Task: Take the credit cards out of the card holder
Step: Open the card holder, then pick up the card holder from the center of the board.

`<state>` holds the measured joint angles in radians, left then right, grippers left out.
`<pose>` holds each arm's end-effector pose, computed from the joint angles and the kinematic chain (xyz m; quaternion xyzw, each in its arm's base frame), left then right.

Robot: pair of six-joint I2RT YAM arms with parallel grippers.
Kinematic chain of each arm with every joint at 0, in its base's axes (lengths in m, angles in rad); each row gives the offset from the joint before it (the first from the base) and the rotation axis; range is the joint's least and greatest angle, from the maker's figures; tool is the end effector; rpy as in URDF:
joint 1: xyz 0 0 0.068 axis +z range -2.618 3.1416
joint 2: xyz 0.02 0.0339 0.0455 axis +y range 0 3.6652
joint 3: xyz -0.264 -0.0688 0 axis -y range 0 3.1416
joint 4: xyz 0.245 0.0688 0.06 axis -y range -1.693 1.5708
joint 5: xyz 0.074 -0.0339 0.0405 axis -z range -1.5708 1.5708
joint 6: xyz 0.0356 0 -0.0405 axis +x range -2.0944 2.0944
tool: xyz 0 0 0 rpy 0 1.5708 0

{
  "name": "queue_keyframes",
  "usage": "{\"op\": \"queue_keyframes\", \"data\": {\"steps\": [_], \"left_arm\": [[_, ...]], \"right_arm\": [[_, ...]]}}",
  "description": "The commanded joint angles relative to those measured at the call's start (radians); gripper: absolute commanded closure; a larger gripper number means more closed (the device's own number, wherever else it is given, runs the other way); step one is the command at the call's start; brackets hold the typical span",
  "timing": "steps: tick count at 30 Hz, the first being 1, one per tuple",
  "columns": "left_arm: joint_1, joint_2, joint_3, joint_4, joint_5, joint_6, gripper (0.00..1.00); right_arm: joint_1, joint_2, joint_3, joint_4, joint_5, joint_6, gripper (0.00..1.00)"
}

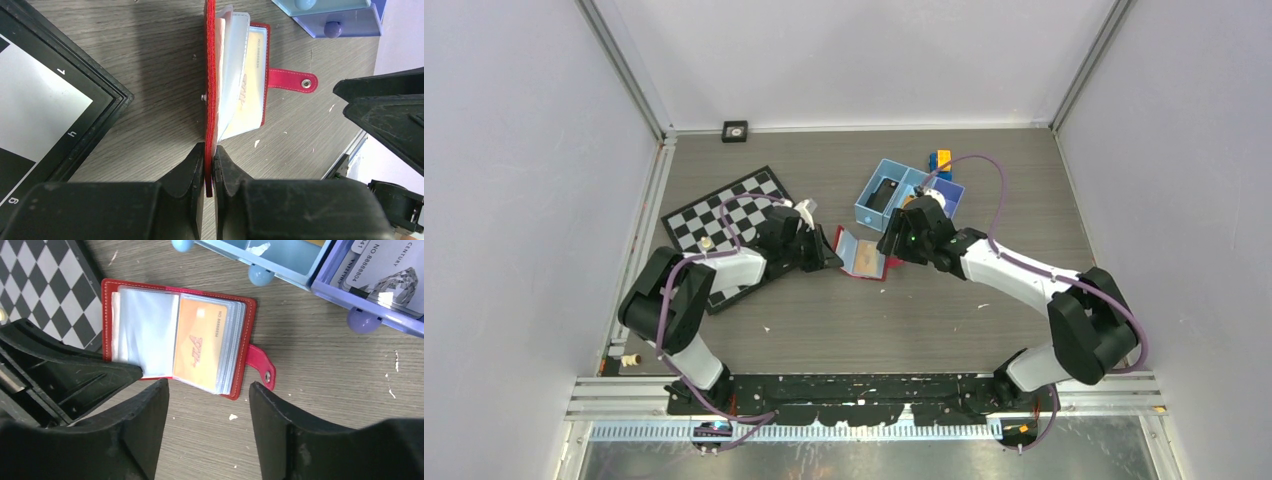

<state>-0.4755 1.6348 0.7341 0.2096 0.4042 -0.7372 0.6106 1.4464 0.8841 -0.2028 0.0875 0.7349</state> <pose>0.2766 -0.1582 0.1542 -0.0309 0.8900 -0.3870 0.2393 0.2521 0.1726 0.2198 0.0742 0.9162 0.2126 0.3314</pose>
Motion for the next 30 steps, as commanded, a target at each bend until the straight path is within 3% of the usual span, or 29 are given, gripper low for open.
{"op": "queue_keyframes", "data": {"steps": [1, 9, 14, 17, 21, 26, 30], "left_arm": [[0.007, 0.027, 0.006, 0.037, 0.006, -0.014, 0.89], [0.008, 0.039, 0.019, 0.011, 0.004, -0.012, 0.88], [0.008, 0.036, 0.023, 0.0, 0.001, -0.008, 0.86], [0.008, 0.037, 0.028, -0.003, 0.008, -0.006, 0.84], [0.008, 0.028, 0.028, -0.007, 0.004, -0.002, 0.72], [0.008, 0.013, 0.028, -0.017, -0.005, 0.007, 0.43], [0.003, -0.022, 0.02, -0.021, -0.034, 0.025, 0.27]], "right_arm": [[-0.028, 0.035, -0.013, 0.042, -0.026, 0.055, 0.31], [-0.052, 0.138, 0.014, 0.018, -0.021, 0.094, 0.28], [-0.052, 0.193, 0.052, -0.02, 0.06, 0.061, 0.4], [-0.051, 0.24, 0.075, -0.016, 0.026, 0.041, 0.54], [-0.051, 0.277, 0.092, -0.016, -0.006, 0.031, 0.59], [-0.048, 0.264, 0.08, 0.005, -0.026, 0.02, 0.59], [-0.034, 0.251, 0.08, 0.006, -0.009, 0.008, 0.58]]}}
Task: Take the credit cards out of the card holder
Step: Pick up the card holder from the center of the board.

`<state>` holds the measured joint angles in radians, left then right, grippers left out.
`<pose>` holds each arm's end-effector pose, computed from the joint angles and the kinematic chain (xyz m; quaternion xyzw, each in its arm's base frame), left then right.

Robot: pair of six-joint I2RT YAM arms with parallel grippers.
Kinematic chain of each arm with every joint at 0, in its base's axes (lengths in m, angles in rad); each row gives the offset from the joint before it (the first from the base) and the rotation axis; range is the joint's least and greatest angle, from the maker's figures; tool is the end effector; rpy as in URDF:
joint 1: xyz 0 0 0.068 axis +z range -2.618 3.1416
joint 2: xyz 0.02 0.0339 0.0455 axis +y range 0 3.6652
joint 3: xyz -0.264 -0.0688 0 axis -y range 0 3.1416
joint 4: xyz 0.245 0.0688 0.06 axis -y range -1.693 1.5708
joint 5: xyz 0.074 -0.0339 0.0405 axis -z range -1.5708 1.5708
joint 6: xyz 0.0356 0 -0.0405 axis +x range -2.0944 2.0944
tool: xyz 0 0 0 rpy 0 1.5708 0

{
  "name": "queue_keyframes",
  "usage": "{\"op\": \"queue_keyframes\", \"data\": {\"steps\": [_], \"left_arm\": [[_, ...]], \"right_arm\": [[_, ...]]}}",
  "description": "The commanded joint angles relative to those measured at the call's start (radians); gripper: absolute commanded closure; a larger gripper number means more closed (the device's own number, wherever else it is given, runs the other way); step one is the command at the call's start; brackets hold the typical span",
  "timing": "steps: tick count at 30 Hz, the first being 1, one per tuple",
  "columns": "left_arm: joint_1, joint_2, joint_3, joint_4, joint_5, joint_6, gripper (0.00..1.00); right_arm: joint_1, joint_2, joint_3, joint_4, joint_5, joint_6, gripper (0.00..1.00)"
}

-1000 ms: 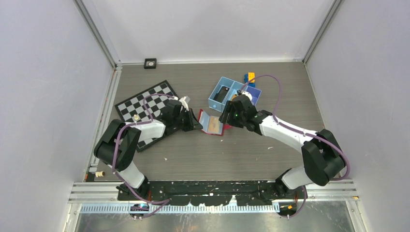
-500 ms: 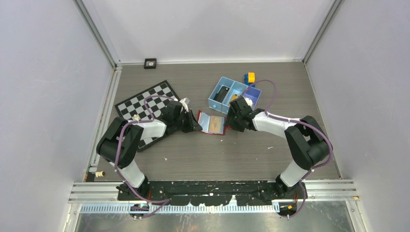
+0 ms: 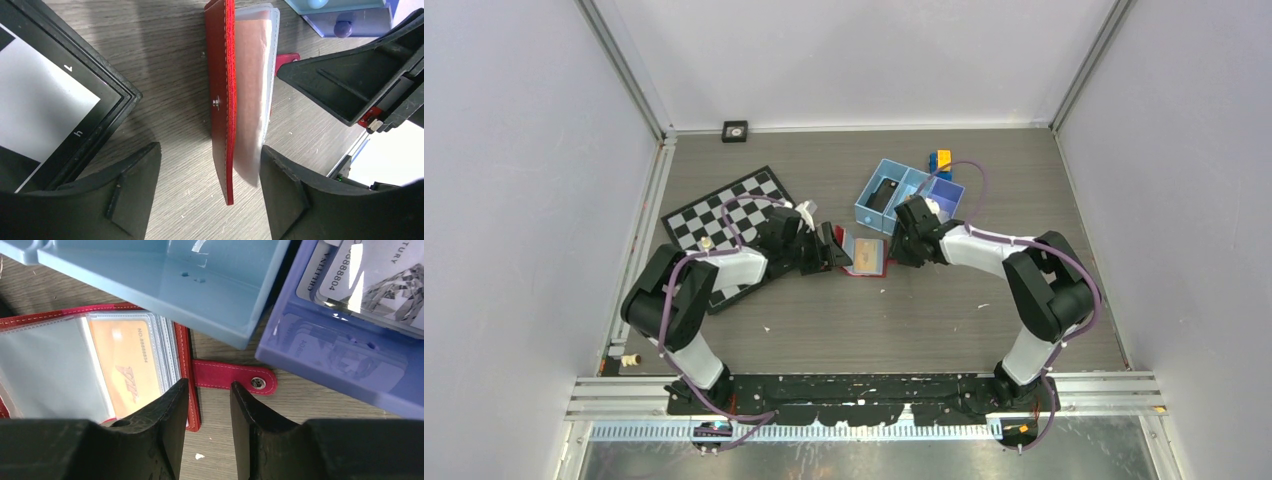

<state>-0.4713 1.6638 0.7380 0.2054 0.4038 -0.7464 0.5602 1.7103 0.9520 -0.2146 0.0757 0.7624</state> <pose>0.2787 -0.1577 0.1462 -0.0404 0.8954 -0.3810 0.2270 0.2873 0.1770 0.1595 0.1075 0.9490 0.1522 0.2545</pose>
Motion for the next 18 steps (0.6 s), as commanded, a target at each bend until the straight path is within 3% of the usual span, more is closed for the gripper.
{"op": "queue_keyframes", "data": {"steps": [1, 8, 14, 18], "left_arm": [[-0.009, -0.064, 0.017, -0.037, -0.06, 0.047, 0.24], [-0.095, -0.075, 0.095, -0.163, -0.221, 0.143, 0.21], [-0.095, -0.067, 0.096, -0.17, -0.245, 0.128, 0.34], [-0.095, -0.09, 0.081, -0.157, -0.242, 0.122, 0.36]], "right_arm": [[0.024, -0.016, 0.013, 0.017, 0.015, -0.026, 0.58], [0.085, -0.01, 0.056, -0.029, 0.108, -0.059, 0.56], [0.124, -0.068, 0.048, -0.035, 0.191, -0.088, 0.56], [0.129, -0.078, 0.03, 0.02, 0.13, -0.11, 0.58]]}}
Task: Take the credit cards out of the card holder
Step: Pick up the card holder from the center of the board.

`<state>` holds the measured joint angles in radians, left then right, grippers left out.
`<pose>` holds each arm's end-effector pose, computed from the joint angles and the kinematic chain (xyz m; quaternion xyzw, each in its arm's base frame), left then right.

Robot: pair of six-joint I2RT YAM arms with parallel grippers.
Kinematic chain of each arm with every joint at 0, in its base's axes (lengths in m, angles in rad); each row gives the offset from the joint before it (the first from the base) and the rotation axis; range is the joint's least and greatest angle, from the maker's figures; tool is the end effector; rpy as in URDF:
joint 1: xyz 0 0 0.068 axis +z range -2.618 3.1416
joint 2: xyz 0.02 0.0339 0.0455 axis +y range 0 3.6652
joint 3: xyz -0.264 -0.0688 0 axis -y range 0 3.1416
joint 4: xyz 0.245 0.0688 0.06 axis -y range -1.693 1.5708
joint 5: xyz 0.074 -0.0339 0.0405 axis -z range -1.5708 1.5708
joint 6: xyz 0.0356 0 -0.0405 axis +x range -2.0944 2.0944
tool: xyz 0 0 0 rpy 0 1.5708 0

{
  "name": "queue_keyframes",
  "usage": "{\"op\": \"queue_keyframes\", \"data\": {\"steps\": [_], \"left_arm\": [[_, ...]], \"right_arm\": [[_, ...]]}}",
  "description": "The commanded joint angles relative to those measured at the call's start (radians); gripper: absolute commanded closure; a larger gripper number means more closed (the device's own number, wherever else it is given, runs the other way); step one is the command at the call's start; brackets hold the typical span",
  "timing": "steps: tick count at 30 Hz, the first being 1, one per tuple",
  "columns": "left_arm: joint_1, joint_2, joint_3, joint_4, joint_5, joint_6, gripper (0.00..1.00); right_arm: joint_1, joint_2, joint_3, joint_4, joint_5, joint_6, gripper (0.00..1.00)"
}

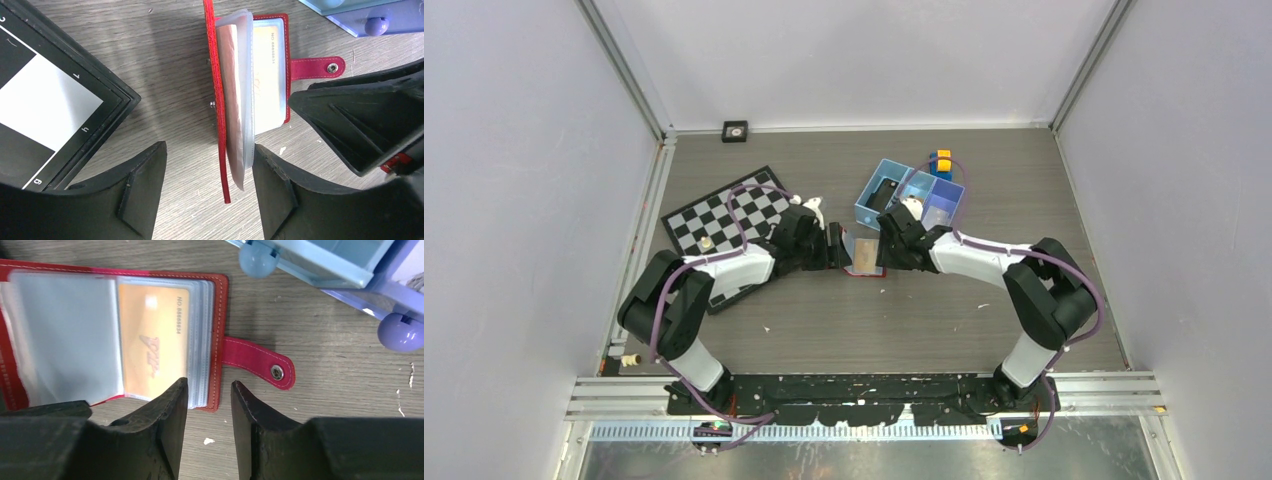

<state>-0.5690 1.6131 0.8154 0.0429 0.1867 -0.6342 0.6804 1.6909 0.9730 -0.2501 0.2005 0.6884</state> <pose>0.2699 -0.1805 0.1691 0.0072 0.9146 -0.2941 0.2773 0.2667 0.2067 0.1699 0.0335 0.9500 0.1127 0.2893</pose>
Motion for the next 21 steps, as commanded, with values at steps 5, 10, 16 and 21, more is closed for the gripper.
{"op": "queue_keyframes", "data": {"steps": [5, 10, 16, 21], "left_arm": [[0.003, -0.059, -0.001, 0.004, -0.021, 0.014, 0.38], [0.003, -0.055, 0.004, 0.007, -0.006, 0.026, 0.44], [0.003, -0.051, 0.013, -0.004, -0.02, 0.031, 0.48], [0.003, -0.048, -0.018, 0.064, -0.02, -0.088, 0.47]], "right_arm": [[0.025, -0.073, 0.021, 0.043, 0.041, -0.059, 0.6], [0.024, -0.116, 0.001, 0.064, 0.06, -0.075, 0.65], [0.025, -0.133, 0.008, 0.079, 0.115, -0.098, 0.79], [0.021, -0.169, 0.071, -0.027, 0.167, -0.047, 0.97]]}}
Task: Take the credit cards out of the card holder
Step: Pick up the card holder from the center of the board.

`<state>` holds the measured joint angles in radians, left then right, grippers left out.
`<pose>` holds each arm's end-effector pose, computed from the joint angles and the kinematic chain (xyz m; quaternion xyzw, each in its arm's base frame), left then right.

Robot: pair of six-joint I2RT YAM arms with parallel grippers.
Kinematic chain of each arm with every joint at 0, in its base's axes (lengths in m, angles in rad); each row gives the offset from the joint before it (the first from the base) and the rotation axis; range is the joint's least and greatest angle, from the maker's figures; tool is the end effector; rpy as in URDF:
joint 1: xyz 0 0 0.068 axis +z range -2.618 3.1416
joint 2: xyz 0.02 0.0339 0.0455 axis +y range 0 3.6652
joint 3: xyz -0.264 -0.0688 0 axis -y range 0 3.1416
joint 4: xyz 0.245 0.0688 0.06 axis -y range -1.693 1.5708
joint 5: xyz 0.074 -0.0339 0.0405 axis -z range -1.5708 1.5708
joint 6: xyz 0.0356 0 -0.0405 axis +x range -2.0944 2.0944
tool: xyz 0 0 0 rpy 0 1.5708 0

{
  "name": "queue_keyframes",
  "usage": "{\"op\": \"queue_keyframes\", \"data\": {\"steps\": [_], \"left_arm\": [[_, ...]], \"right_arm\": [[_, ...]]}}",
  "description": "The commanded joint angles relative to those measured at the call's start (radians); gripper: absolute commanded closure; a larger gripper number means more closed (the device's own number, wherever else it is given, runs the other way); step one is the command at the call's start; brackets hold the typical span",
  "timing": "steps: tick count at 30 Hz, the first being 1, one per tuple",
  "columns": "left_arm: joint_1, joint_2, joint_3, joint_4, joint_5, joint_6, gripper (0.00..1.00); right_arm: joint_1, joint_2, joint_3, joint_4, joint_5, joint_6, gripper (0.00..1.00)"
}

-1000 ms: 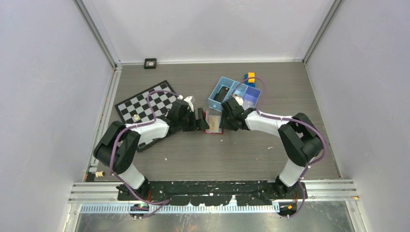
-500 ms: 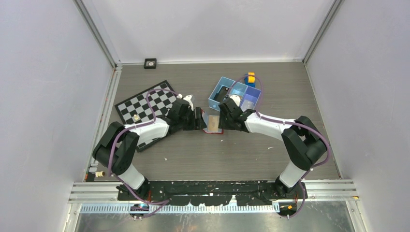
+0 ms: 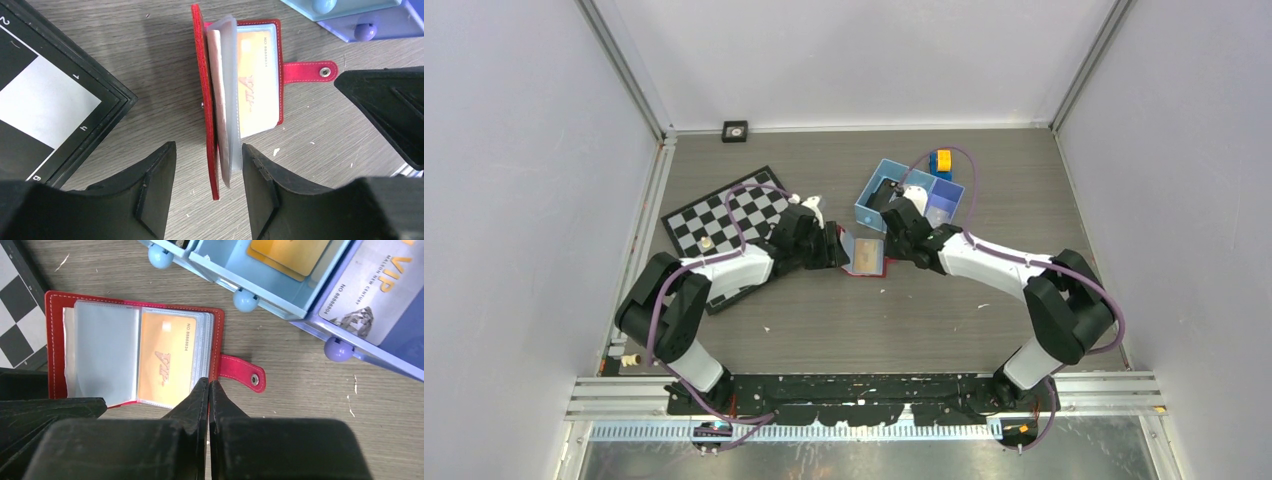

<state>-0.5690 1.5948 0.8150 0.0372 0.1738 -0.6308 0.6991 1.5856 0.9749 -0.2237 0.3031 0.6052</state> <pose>0.2689 -0.1793 0.1741 0.0067 0.9127 -0.2919 0.2860 0.2606 0.2052 0.2061 0.0110 0.9238 0.1040 0.3683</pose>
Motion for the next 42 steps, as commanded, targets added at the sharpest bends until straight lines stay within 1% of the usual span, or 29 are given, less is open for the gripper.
{"op": "queue_keyframes", "data": {"steps": [1, 3, 5, 6, 7, 9, 12, 16, 21, 24, 27, 32, 36, 39, 42], "left_arm": [[0.004, -0.019, -0.028, 0.121, 0.009, -0.131, 0.47], [0.003, 0.007, -0.04, 0.173, 0.04, -0.197, 0.48], [0.003, 0.028, -0.073, 0.252, 0.066, -0.243, 0.48], [0.003, 0.035, -0.087, 0.302, 0.071, -0.261, 0.48], [0.003, 0.039, -0.107, 0.352, 0.08, -0.271, 0.48], [0.004, 0.035, -0.138, 0.414, 0.085, -0.268, 0.48], [0.002, 0.006, -0.164, 0.43, 0.102, -0.226, 0.48], [0.0, -0.028, -0.218, 0.464, 0.116, -0.16, 0.48], [-0.001, -0.064, -0.279, 0.519, 0.121, -0.101, 0.47], [-0.001, -0.072, -0.279, 0.522, 0.136, -0.055, 0.47], [-0.002, -0.07, -0.271, 0.529, 0.173, -0.029, 0.47], [-0.001, -0.065, -0.268, 0.546, 0.184, 0.023, 0.47], [-0.003, -0.054, -0.276, 0.575, 0.22, 0.018, 0.47], [-0.009, -0.051, -0.273, 0.601, 0.24, 0.01, 0.46], [-0.013, -0.049, -0.239, 0.539, 0.24, 0.035, 0.46]], "right_arm": [[0.001, -0.07, 0.087, -0.071, 0.035, 0.054, 0.99], [0.003, -0.081, 0.1, -0.087, -0.032, 0.109, 1.0], [0.007, -0.1, 0.052, -0.017, -0.098, 0.185, 1.0], [0.009, -0.113, 0.022, 0.032, -0.138, 0.193, 1.0], [0.014, -0.128, 0.003, 0.052, -0.15, 0.191, 1.0], [0.03, -0.167, -0.007, 0.025, -0.101, 0.16, 0.99], [0.033, -0.234, -0.064, 0.018, -0.04, 0.142, 1.0], [0.034, -0.299, -0.176, 0.135, -0.067, 0.119, 1.0], [0.034, -0.342, -0.236, 0.214, -0.063, 0.071, 1.0], [0.034, -0.336, -0.262, 0.284, -0.096, 0.041, 1.0], [0.034, -0.337, -0.297, 0.34, -0.095, 0.011, 1.0], [0.034, -0.314, -0.332, 0.422, -0.019, -0.06, 0.99], [0.034, -0.255, -0.331, 0.466, 0.031, -0.086, 1.0], [0.033, -0.231, -0.334, 0.511, -0.043, -0.088, 0.99], [0.034, -0.233, -0.356, 0.565, -0.079, -0.072, 0.95]]}}
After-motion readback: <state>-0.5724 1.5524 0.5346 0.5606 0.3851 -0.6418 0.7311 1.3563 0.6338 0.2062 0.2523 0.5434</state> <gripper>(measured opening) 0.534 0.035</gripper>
